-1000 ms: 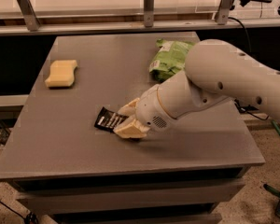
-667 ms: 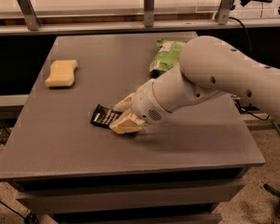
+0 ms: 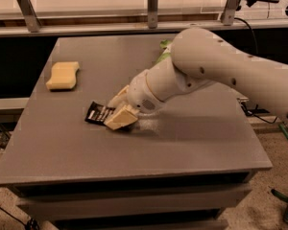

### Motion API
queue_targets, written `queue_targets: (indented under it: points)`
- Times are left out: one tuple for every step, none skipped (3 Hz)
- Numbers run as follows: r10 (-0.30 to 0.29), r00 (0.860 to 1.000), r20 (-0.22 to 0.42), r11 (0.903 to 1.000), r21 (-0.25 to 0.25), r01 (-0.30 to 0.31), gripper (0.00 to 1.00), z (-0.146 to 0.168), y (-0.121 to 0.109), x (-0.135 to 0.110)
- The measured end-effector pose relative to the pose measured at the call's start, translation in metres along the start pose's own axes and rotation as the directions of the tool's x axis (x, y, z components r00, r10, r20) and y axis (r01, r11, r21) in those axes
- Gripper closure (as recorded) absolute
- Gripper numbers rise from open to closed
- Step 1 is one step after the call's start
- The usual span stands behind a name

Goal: Move rxbar chocolate near sponge

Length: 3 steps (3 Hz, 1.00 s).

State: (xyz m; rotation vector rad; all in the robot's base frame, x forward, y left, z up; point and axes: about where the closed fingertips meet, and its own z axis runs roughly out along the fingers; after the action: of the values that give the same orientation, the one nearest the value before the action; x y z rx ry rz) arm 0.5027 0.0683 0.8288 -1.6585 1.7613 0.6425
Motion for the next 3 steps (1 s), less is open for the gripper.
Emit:
queue_targets:
  points:
    - [-0.003,1.000,0.000,1.0000,0.001,0.003,1.00,0.001,-0.002,-0.001]
    - [-0.060,0.998,-0.002,0.9969,0.051,0.060,1.00,0.018,-0.041,-0.017]
    - [-0.060,0.998,-0.002,0.9969,0.051,0.060,1.00,0.018,-0.041,-0.017]
